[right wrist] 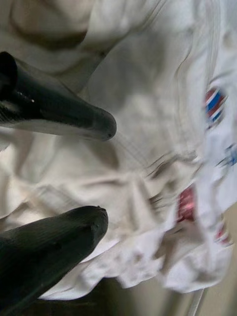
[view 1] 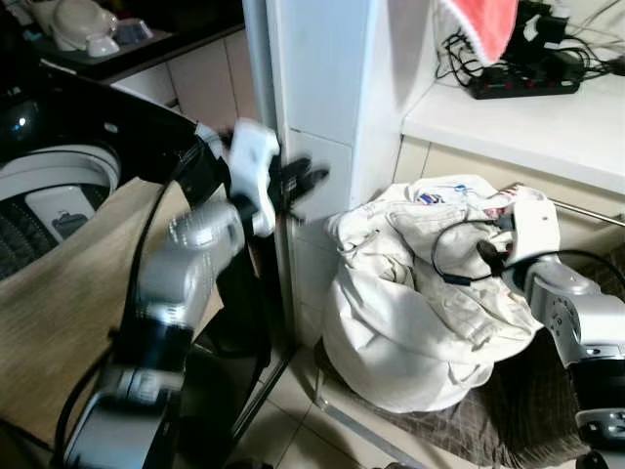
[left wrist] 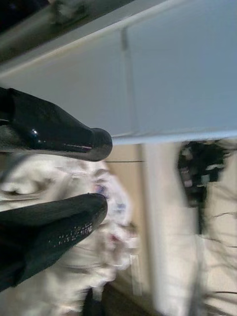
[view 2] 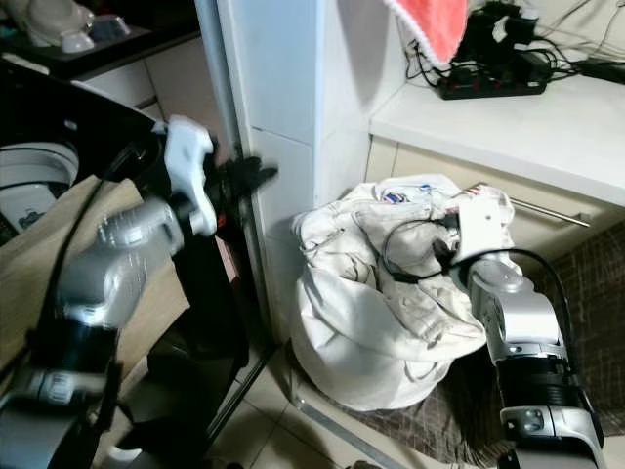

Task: Clothes washing

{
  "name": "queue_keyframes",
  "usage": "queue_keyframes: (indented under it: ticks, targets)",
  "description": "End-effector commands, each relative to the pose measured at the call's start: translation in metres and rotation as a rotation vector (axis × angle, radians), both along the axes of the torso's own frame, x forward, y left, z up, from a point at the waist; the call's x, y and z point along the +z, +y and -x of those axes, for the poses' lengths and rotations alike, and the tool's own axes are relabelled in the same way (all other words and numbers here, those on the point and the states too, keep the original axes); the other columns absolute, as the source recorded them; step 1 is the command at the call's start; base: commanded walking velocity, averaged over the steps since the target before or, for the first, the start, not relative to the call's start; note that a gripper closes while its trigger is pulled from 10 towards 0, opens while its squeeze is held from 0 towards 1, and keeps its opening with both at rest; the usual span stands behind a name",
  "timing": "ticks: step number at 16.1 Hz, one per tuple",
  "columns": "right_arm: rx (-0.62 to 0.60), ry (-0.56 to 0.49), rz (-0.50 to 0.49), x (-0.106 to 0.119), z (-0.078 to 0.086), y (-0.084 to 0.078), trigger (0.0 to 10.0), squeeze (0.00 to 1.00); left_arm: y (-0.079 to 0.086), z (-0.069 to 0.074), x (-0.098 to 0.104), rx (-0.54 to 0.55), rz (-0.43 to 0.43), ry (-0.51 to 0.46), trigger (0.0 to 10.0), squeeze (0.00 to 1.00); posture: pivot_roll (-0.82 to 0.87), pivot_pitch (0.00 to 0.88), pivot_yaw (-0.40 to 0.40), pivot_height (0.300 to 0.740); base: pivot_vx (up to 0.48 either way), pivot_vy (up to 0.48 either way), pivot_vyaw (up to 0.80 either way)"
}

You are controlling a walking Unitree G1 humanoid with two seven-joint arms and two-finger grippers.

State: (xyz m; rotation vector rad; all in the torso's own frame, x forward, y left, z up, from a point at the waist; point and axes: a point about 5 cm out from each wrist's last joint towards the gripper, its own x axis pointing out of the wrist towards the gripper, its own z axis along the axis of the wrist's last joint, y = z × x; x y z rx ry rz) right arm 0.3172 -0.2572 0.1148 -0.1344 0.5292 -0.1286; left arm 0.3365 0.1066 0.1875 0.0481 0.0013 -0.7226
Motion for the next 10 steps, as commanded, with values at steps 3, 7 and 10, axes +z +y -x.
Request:
queue_keyframes:
  ticks: [3, 7, 10]
  targets:
    - [-0.052, 0.008, -0.018, -0.003, -0.002, -0.01, 10.0, 1.0, -0.005, 0.02, -0.01, -0.103, -0.064, 0.001, 10.0, 0.0, -0.14, 0.0, 0.064, 0.74, 0.0, 0.0, 0.0]
    - [0.019, 0.092, -0.127, -0.026, 0.0, -0.004, 10.0, 1.0, -0.013, 0.042, -0.018, -0.299, -0.074, 0.082, 10.0, 0.0, -0.14, 0.0, 0.065, 0.74, 0.0, 0.0, 0.0]
    - [0.021, 0.176, -0.101, -0.048, 0.005, -0.008, 10.0, 0.0, -0.015, 0.052, -0.023, -0.382, -0.113, 0.121, 10.0, 0.0, -0.14, 0.0, 0.071, 0.74, 0.0, 0.0, 0.0]
